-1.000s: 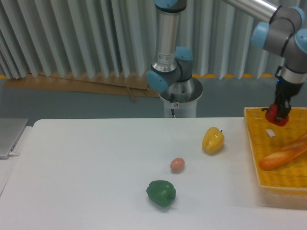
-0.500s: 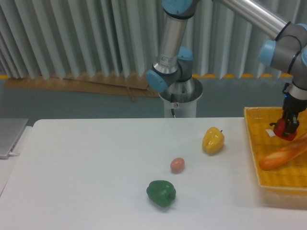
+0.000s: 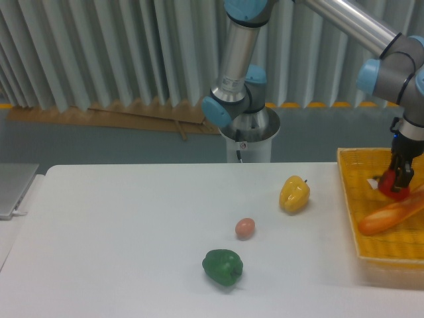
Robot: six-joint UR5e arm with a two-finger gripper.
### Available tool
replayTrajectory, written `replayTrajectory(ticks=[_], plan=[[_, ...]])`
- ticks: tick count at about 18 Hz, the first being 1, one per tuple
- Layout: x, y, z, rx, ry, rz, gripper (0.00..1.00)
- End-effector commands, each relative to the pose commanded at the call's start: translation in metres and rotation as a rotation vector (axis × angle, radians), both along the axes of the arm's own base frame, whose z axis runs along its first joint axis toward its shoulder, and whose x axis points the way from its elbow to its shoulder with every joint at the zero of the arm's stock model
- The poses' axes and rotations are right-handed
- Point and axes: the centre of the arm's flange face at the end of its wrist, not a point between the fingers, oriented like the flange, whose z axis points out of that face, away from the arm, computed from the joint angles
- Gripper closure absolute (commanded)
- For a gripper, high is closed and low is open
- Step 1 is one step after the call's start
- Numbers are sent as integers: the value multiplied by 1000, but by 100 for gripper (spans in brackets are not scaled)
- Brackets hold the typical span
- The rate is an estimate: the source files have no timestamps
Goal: Place the red peppers in a basket
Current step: 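Lower the pepper into the basket and open the gripper, then raise the open gripper up away from the pepper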
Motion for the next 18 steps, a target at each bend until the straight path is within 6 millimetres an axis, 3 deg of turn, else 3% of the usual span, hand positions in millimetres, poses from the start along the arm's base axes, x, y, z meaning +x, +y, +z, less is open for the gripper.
replayTrajectory(ticks=[5,10,18], plan=[[2,4,3,-1,4,8,0],[16,35,22,0,30,42,0],[39,72,32,6,38,103,0]])
